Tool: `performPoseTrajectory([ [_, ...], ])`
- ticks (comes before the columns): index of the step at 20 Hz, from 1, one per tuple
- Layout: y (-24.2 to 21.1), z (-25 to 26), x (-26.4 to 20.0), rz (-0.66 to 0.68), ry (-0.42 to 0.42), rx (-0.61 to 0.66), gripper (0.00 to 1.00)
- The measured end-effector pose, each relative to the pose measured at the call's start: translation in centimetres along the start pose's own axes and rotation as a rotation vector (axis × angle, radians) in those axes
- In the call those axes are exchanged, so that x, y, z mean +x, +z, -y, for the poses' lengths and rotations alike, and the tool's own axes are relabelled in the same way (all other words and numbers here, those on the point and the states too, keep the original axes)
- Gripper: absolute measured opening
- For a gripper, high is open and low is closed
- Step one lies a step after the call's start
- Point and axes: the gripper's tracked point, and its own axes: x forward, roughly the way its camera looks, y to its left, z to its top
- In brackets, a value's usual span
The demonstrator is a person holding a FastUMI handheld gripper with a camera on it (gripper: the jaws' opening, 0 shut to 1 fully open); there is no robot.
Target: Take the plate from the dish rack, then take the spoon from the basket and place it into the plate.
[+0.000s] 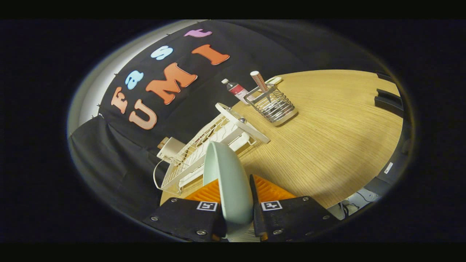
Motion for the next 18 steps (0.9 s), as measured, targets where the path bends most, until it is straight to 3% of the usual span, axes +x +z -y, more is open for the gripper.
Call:
performPoseTrajectory([
  [1,0.3,0.6,-0.2,0.005,-0.028,-0.014,0.30],
  [4,0.4,2.0,0.2,0.010,-0.076,-0.038,0.44],
  [9,1.4,2.8,0.1,0.034,-0.100,-0.078,0.50],
  [10,1.9,3.2,0.2,0.047,-0.115,-0.099,0.60],
  [13,3.9,4.1,0.1,0.084,-0.165,-0.160,0.73],
  [14,4.5,4.2,-0.2,0.096,-0.176,-0.183,0.82],
  [18,8.3,4.4,-0.9,0.178,-0.224,-0.299,0.98],
])
